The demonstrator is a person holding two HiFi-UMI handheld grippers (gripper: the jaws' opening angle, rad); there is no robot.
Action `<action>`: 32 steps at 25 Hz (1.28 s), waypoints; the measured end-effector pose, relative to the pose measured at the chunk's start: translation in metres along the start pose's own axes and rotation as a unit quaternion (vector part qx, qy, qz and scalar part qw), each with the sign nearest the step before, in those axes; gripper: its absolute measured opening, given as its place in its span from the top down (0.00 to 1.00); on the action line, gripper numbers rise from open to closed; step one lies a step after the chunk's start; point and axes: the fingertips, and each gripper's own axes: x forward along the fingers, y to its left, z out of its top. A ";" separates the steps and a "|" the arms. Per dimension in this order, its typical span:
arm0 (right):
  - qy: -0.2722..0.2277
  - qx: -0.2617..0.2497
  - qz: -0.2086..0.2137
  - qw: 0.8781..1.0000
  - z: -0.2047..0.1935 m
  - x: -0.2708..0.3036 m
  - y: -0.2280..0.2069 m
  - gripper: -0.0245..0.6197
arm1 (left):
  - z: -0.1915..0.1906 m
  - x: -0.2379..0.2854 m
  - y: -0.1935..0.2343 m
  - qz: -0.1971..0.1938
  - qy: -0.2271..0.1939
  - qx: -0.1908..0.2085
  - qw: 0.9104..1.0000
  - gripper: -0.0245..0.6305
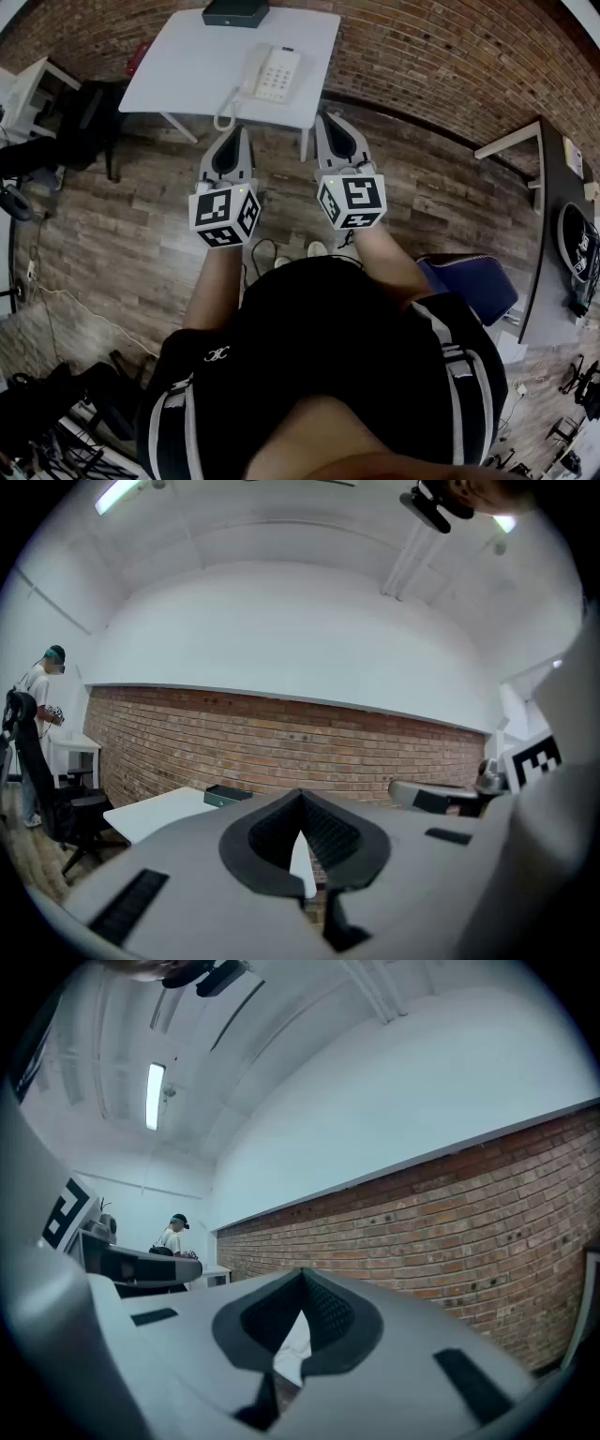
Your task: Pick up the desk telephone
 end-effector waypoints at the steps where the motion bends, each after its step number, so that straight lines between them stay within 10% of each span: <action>1: 0.000 0.001 -0.001 1.000 0.001 -0.005 0.000 0.97 | 0.000 -0.004 -0.004 0.001 0.000 0.002 1.000 0.96; 32: -0.018 0.013 0.004 1.000 0.005 -0.052 0.066 0.96 | 0.002 -0.081 0.010 -0.014 -0.021 -0.016 1.000 0.96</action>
